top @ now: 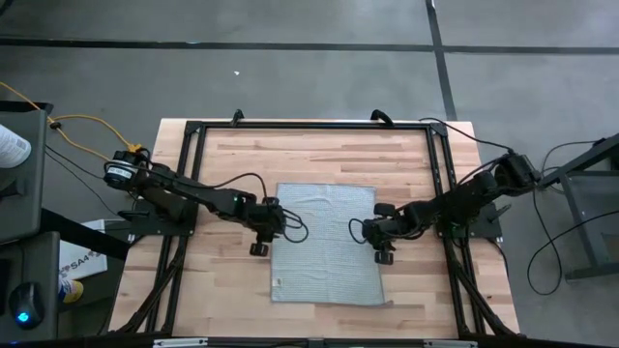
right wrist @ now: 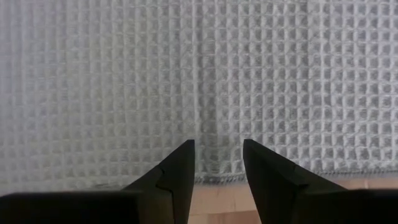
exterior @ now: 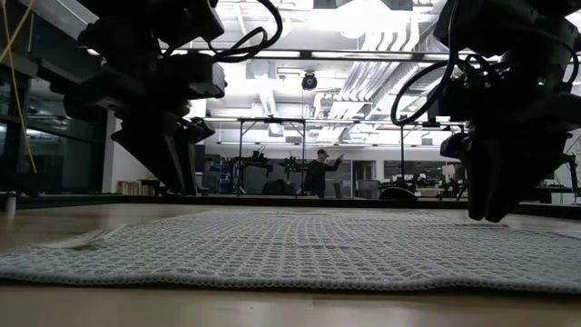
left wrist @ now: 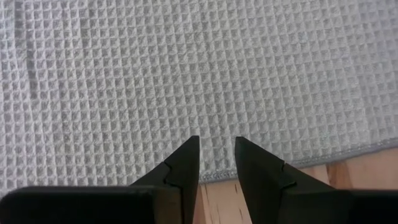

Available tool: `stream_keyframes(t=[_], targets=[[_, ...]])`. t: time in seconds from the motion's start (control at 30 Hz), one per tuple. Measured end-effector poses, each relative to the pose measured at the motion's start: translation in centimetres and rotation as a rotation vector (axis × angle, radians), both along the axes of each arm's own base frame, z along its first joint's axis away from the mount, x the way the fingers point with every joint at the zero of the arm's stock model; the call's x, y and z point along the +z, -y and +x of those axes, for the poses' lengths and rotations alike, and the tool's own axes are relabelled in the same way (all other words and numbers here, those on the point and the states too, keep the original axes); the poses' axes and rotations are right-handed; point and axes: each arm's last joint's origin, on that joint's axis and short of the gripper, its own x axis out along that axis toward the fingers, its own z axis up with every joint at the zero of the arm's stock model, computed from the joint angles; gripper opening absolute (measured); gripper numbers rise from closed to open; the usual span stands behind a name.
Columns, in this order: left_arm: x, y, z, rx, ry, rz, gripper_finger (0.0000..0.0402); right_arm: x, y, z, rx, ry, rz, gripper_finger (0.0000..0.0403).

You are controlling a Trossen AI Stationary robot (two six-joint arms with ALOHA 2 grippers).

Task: Fold microfiber towels
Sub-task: Fold the gray microfiber towel

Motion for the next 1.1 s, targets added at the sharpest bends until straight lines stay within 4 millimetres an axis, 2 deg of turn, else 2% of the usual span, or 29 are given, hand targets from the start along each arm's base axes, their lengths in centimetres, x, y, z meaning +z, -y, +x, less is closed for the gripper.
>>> stream_keyframes(t=[0.47,0.77,0.93,1.1], targets=[[0.0,0.1,0.0,-0.002,0.002,-0.019,0.0102,0.1,-0.1,0.2,0.030,0.017,0.001,0.0130],[0.1,0.1,0.1,-0.020,0.012,-0.005,0.0102,0.2,0.1,0.3,0.012,0.048,-0.065,0.0130],[0.3,0.0,0.2,-0.070,0.019,0.027,0.0102,0.9,0.5,1.1,-0.065,0.079,-0.087,0.0130],[0.1,-1.8,0.0,-0.035,-0.026,0.044,0.0102,1.5,1.0,1.1,-0.111,0.044,-0.132,0.0130]])
